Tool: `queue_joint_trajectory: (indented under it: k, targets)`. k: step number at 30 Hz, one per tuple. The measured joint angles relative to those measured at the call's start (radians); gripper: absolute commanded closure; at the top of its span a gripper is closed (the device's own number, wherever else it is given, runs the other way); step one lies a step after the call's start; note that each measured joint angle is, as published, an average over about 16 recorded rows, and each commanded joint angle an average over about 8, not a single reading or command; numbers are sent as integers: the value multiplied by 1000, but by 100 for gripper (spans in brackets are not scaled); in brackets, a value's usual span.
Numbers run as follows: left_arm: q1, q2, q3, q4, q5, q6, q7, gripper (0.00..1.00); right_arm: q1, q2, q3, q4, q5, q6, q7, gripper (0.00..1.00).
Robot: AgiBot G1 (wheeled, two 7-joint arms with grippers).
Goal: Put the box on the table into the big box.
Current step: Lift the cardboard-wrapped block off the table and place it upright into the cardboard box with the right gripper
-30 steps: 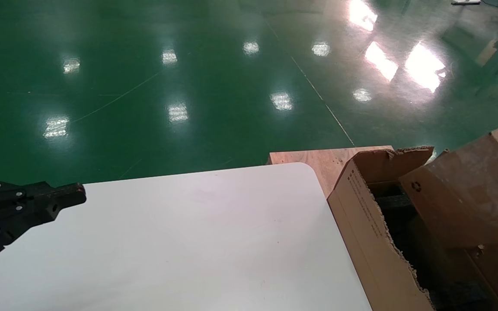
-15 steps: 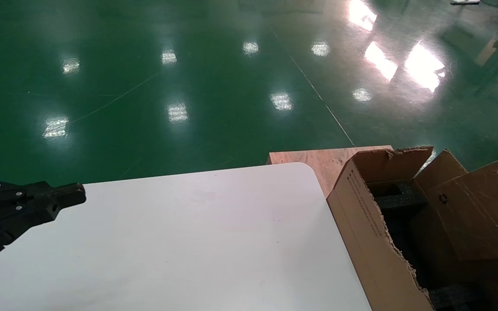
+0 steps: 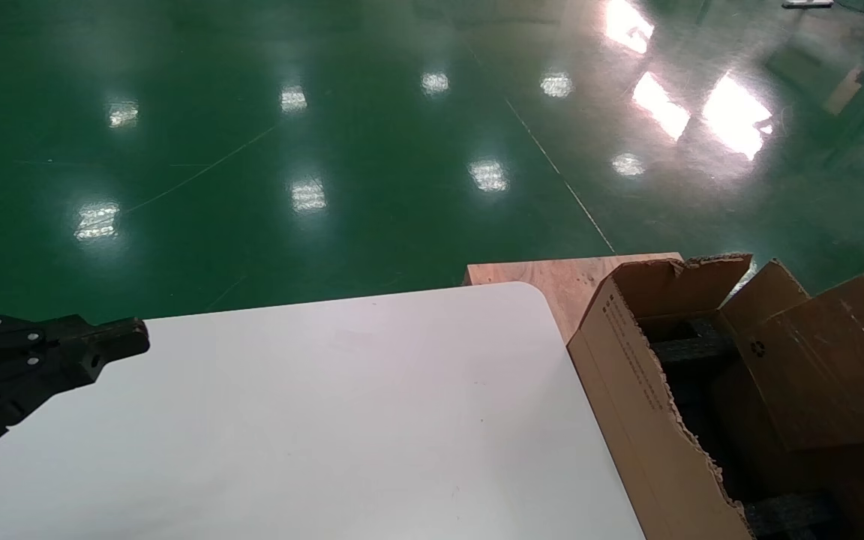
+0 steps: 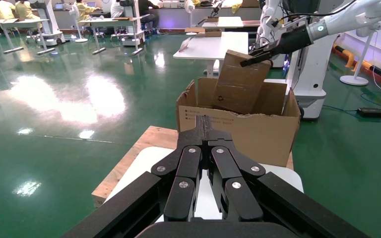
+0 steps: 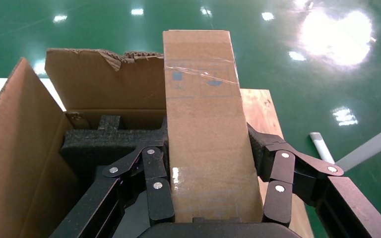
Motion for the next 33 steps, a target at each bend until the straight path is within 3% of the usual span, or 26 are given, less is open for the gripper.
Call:
queue_joint_trajectory:
  k: [13,33]
  targets:
    - [0,0,0,0,0,0,0,100,36,-40,-77,-47,-3,15,-7,100]
    - [0,0,0,0,0,0,0,100,-61,-30,-63,29,-62,118,73,100]
